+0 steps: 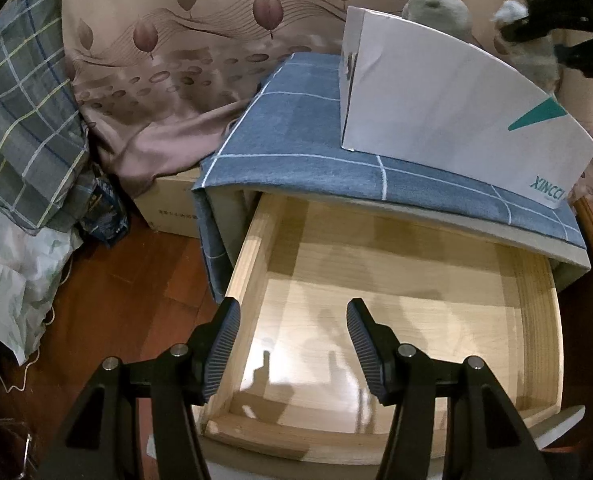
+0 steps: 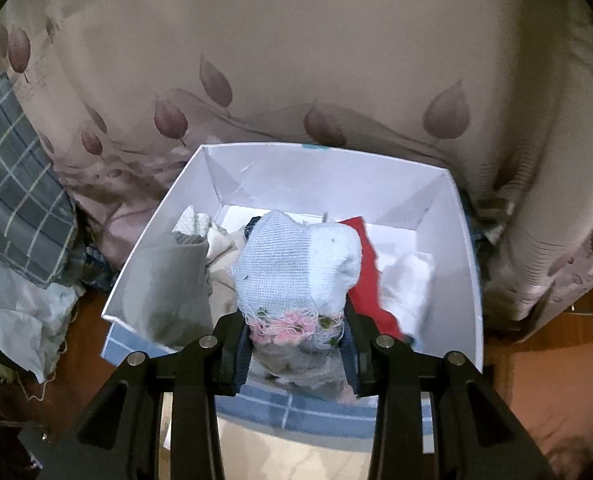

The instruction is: Take underwear out of drawer

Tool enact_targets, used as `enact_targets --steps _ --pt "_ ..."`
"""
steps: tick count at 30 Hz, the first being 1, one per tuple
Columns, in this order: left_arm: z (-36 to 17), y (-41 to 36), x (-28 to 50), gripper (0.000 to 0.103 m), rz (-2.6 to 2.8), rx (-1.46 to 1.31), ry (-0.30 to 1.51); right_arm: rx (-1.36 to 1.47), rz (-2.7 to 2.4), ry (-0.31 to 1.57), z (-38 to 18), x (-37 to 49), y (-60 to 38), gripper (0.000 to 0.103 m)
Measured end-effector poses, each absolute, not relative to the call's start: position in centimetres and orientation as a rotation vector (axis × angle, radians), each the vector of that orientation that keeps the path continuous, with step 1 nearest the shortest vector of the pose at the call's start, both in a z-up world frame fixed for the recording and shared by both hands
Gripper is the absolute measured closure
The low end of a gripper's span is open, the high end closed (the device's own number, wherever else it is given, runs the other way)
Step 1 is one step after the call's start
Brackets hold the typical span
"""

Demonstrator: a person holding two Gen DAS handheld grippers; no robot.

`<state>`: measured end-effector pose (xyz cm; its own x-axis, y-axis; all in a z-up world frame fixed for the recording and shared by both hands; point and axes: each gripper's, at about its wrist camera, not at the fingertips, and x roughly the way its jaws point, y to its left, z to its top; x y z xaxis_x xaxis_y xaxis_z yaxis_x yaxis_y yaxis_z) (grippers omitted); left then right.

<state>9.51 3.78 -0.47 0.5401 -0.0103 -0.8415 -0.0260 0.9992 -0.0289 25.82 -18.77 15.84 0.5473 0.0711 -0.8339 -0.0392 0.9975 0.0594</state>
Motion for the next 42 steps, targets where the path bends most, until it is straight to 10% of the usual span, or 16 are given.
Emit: enact_targets --steps 16,32,42 --pt "-0.5 4.0 9.2 0.046 0.006 -0.040 1.008 0.077 0.076 1.090 10.4 28.8 -17.7 0.064" --pt "-0.6 3.3 9.3 0.046 0.001 -0.005 0.996 0.085 0.076 0.928 15.8 18.9 -19.0 0.009" --pt "-0.4 1.8 8.6 0.046 -0.029 0.055 0.971 0.056 -0.007 0.967 8.2 7.1 -20.0 0.007"
